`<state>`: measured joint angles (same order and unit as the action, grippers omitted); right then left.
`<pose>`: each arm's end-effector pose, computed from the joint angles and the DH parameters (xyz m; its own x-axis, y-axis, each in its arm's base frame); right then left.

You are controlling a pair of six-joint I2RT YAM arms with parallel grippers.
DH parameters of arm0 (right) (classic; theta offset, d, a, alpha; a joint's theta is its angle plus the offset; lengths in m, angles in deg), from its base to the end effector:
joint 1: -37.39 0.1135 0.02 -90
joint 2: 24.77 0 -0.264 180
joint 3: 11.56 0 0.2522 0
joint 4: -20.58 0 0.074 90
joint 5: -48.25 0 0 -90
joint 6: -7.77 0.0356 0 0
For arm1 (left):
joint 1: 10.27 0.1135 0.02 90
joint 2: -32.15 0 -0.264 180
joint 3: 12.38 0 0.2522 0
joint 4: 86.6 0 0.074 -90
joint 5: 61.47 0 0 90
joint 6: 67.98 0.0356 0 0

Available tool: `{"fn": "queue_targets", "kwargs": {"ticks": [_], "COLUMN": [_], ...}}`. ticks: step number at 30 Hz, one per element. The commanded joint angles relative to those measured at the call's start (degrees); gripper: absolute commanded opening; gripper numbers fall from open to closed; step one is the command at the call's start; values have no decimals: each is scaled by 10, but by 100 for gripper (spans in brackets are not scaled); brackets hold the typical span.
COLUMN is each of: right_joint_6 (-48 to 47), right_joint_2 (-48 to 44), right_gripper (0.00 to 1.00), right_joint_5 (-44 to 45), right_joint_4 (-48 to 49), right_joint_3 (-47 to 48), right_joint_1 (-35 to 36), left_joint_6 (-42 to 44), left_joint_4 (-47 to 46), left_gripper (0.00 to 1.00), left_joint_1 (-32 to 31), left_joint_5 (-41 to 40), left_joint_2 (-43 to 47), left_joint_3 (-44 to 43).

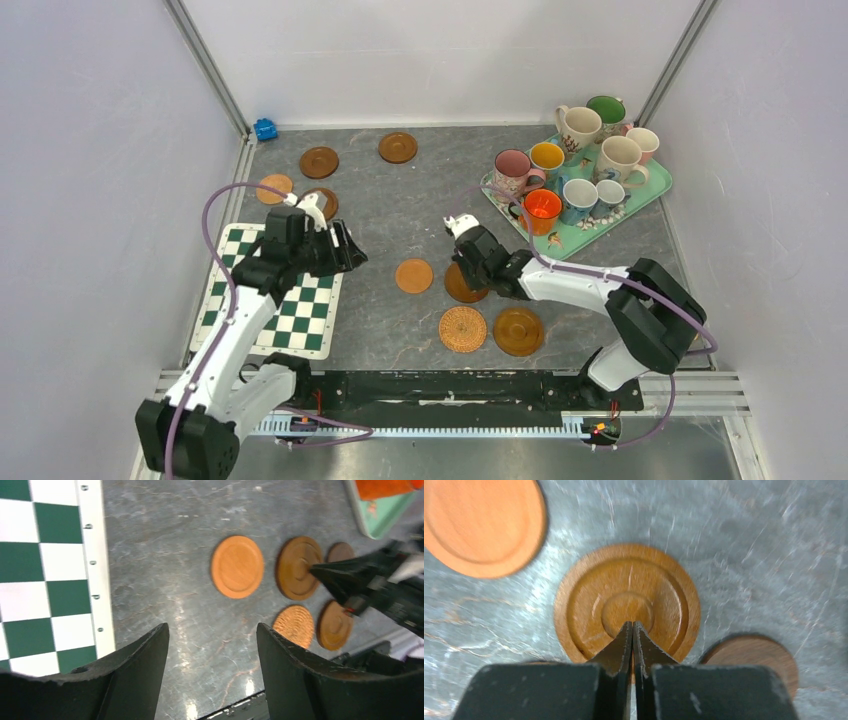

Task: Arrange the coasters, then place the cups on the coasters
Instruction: Move the coaster to the center of the board.

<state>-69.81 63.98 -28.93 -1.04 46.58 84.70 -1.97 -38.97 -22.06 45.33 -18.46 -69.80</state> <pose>0.2078 0.2136 0.1631 -0.6578 -0.4037 -0.6359 -0.4947 0.8682 -0.0396 0.1787 -0.0478 0.2768 -0.7512 -0.2408 -0.6146 0.1142 0.8696 -0.4803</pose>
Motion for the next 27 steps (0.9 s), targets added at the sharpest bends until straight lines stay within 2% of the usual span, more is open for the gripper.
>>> {"fn": "queue_targets", "kwargs": {"ticks": [1, 5, 7, 12, 19, 27], "right_joint_6": [-38, -39, -34, -19, -7, 3], "right_joint_2": [-32, -79, -110, -193, -259, -290], "right_gripper": [0, 1, 1, 1, 1, 1], "right_joint_5": [18, 5, -5, -33, -44, -40], "right_joint_4": [-23, -12, -6, 22, 28, 24], "right_joint_3": [81, 77, 63, 4, -39, -62], "right_joint_1": [2, 2, 2, 2, 2, 2], "left_joint_6": [-27, -80, -94, -104, -84, -53], "left_joint_4": [-19, -37, -58, -144, -168, -182], "left_gripper": [71, 70, 70, 70, 67, 67], "left_joint_1": [-2, 11, 32, 92, 117, 117], "left_joint_5": [-97, -208, -231, -219, -212, -201], "left_joint_2": [-71, -159, -200, -325, -509, -614], "left_joint_3": [-42, -107, -136, -200, -303, -361]}}
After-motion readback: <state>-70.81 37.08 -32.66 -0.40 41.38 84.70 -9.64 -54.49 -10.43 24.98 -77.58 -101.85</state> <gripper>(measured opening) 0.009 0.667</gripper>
